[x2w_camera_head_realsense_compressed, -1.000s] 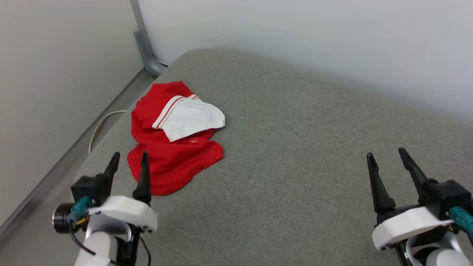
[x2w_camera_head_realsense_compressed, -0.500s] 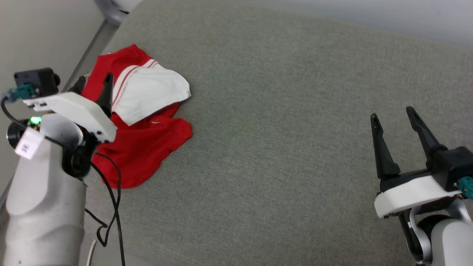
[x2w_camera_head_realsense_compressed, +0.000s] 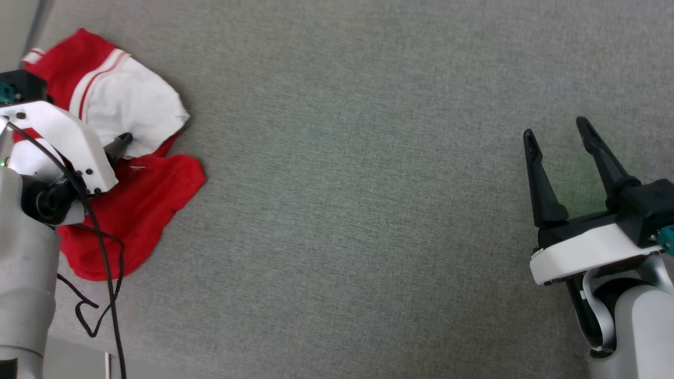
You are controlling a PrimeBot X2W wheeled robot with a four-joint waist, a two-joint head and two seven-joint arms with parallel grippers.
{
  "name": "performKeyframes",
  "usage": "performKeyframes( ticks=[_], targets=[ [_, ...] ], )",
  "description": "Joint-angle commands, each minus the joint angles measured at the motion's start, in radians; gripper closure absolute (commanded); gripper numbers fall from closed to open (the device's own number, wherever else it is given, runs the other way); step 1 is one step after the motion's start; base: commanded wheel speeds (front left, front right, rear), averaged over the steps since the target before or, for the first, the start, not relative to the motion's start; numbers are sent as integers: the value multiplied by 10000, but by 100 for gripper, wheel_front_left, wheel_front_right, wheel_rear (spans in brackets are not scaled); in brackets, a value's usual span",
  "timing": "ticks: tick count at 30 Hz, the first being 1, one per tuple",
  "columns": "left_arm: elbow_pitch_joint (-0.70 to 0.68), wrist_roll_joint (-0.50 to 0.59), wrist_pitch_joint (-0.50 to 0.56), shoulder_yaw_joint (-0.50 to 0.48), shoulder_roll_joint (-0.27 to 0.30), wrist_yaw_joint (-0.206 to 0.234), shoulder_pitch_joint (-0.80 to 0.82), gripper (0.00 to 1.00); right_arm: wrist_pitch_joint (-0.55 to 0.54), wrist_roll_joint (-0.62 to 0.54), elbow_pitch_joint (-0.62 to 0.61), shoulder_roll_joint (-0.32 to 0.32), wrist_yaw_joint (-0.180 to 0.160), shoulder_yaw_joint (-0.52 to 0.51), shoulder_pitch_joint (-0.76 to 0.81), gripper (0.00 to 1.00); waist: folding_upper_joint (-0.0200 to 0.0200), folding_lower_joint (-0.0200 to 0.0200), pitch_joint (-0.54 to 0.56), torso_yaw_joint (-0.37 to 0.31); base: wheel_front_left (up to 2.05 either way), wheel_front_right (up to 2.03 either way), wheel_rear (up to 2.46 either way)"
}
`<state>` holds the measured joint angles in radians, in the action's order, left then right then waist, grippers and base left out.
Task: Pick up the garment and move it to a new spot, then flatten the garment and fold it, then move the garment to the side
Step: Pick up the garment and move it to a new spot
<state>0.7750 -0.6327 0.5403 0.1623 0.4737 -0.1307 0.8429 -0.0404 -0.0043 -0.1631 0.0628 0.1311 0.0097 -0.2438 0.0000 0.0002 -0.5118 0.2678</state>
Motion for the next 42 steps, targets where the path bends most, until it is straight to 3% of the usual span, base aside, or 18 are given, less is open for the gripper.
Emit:
performKeyframes(
  ticks=[1,5,6,8,12,16,20,25,32,42],
  targets=[
    [93,-42,106,81,21,4,65,0,-6,-61,-62,66,-7,0,-138,0,0,-2,-279,-184,0,0,0],
    [885,-431,928,242,-164,8,-47,0,-10,-57,-103,124,-7,0,-250,0,0,-2,-502,-235,0,0,0],
    [1404,-667,1489,337,-311,11,-233,100,29,-47,-75,139,-7,4,-273,0,0,-2,-477,-272,0,0,0],
    [1579,-787,1676,401,-305,9,-348,100,49,-37,-20,130,-7,35,-256,0,0,-2,-361,-327,0,0,0],
    [1641,-635,1049,441,-53,6,-362,100,76,-11,84,122,-7,-10,-163,0,0,-2,-72,-337,0,0,0],
    [1456,-131,-612,408,429,165,23,100,146,47,186,86,-7,-93,18,0,0,-2,365,-291,0,0,0],
    [1499,138,-2113,360,467,279,133,100,327,148,378,18,-7,-212,270,0,0,-2,1056,-273,0,0,0],
    [1561,439,-3550,435,419,424,105,100,592,373,649,-82,-7,-395,634,0,0,-2,2045,-309,0,0,0],
    [1196,900,-5664,534,145,970,-49,100,868,786,962,-134,-7,-686,1119,0,0,-2,3152,-572,0,0,0],
    [16,1213,-6666,993,-387,1185,-763,100,1054,1361,1294,-127,-7,-854,1794,0,0,-2,4345,-1754,0,0,0]
  ],
)
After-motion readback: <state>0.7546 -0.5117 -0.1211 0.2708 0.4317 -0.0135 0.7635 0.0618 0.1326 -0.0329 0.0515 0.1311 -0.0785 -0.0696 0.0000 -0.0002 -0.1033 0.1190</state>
